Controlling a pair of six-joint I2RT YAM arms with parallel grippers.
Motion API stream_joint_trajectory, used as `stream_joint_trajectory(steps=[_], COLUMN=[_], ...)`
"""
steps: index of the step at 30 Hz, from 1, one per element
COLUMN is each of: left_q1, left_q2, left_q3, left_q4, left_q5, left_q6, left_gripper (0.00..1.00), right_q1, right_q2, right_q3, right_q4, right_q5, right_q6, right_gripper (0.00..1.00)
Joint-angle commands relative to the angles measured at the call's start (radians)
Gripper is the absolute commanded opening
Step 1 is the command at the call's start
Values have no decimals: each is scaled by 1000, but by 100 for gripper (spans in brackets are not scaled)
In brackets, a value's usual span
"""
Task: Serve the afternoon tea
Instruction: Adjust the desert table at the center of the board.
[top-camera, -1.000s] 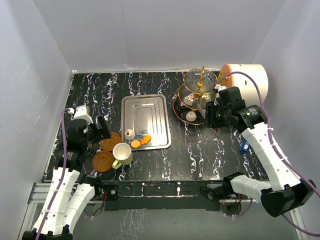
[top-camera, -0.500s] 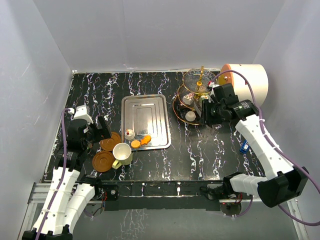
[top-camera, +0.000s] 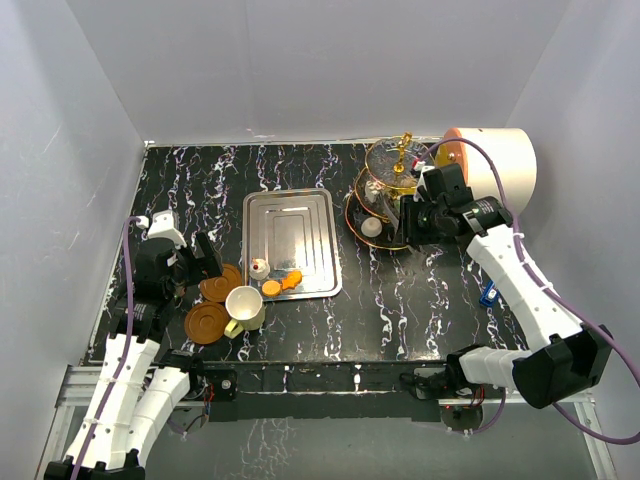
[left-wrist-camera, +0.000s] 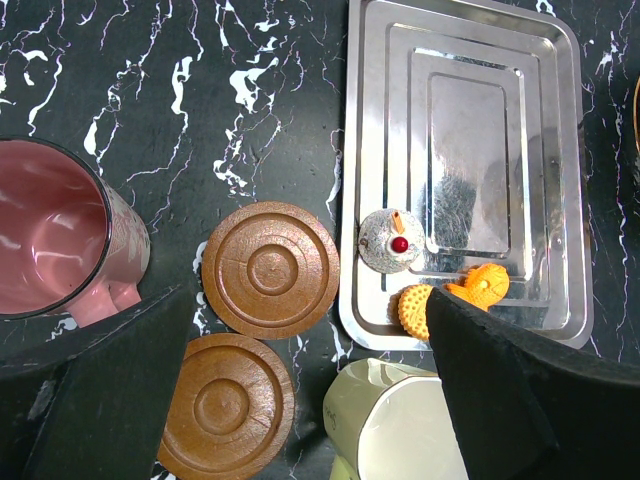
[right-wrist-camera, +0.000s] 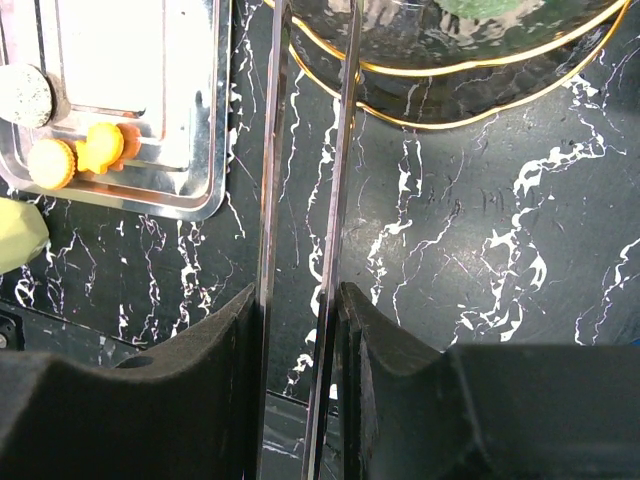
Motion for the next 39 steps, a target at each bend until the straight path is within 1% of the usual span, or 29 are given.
stream_joint_trajectory(steps=[1, 7, 10, 16, 21, 27, 31, 33, 39], left_q1=[-2, -2, -2, -1, -2, -2, -2, -2, -2], left_q2=[-1, -1, 0, -2, -1, -3, -5, -7, -12], left_q3=[22, 22, 22, 21, 22, 22, 22, 22, 26], left_q4=[6, 7, 6, 7, 7, 6, 5, 5, 2], left_q5=[7, 8, 9, 9, 10, 7, 2, 1, -2], left_q6=[9, 9, 9, 9, 9, 9, 7, 7, 5], left_gripper=[99, 99, 99, 99, 99, 99, 99, 99, 99], right_q1=[-5, -5, -5, -5, -6, 5, 45, 90, 302], right_q2=[-47, -77, -93, -124, -142, -143, -135, -123, -37], right_q3=[62, 81, 85, 84, 91, 93, 84, 81, 102], right_q4=[19, -31, -51, -54, -24, 12, 40, 55, 60], right_q5=[23, 39, 4, -152, -299, -408, -394, -372, -150], right_q6=[-8, -13, -21, -30, -20, 4, 25, 41, 83], right_gripper=[30, 32, 32, 34, 36, 39, 39, 39, 39])
